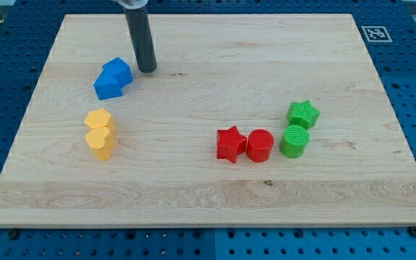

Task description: Move the arm left to the red star

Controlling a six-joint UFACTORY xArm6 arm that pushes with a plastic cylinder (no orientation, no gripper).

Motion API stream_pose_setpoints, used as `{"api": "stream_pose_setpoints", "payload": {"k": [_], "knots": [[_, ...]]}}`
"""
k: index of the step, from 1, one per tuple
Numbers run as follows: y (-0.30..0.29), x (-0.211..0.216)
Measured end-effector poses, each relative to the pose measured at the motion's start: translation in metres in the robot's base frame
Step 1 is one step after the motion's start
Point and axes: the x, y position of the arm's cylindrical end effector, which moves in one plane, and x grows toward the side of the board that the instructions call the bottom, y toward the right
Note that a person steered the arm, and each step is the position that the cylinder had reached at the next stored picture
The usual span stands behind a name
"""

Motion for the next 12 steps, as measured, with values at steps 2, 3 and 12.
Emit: {"api": "stream_pose_setpoints", "payload": {"k": [2, 3, 12], "knots": [[0.026, 0.006], [0.034, 0.006], [0.151, 0.247]]}}
